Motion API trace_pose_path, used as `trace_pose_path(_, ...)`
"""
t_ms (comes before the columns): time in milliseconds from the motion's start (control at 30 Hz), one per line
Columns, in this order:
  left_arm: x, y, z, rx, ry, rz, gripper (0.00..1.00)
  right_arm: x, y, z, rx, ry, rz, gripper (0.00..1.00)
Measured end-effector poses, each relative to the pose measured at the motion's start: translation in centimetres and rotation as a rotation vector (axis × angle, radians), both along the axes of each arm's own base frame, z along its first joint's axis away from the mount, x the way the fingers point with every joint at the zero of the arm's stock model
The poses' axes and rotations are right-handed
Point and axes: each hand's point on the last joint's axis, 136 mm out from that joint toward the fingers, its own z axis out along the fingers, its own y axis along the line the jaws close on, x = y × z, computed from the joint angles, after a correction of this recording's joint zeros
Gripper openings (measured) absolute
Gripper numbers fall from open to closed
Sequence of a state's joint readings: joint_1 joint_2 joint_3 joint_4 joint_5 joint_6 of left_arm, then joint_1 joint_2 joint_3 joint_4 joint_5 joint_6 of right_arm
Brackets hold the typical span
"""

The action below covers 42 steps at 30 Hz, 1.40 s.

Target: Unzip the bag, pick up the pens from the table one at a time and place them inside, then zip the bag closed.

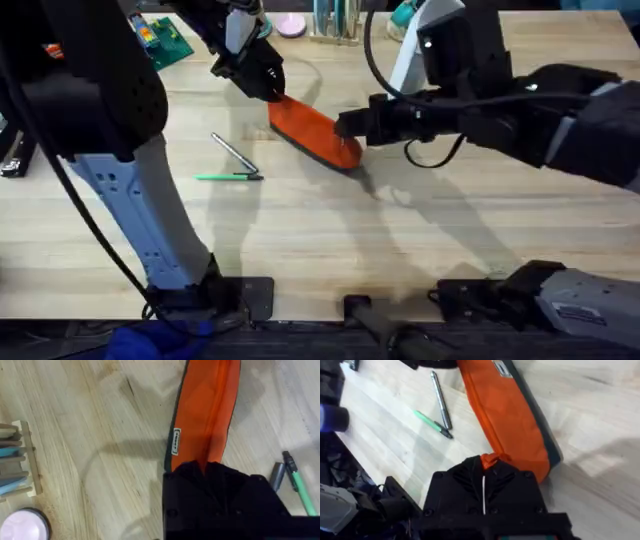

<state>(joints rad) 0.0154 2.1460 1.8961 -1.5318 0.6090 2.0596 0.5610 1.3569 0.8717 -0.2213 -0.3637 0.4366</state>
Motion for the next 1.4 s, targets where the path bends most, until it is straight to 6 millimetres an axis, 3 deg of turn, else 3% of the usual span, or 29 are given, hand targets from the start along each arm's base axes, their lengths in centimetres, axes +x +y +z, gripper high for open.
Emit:
trace_pose_path(733,0.1,0.0,0.0,0.000,-0.004,0.000,0.042,4.2,3.3,0.1,0.040,-0.016,0.026,0.028)
trace_pose_path(1133,0.1,0.2,-0.1,0.007,-0.006,0.001,0.042,5.8,6.1,0.5,0.071,-0.043,0.066,0.028)
trace_pose_path(1400,0.2,0.2,-0.1,0.007,-0.007,0.001,0.042,6.3,6.6,0.9,0.089,-0.070,0.070,0.028)
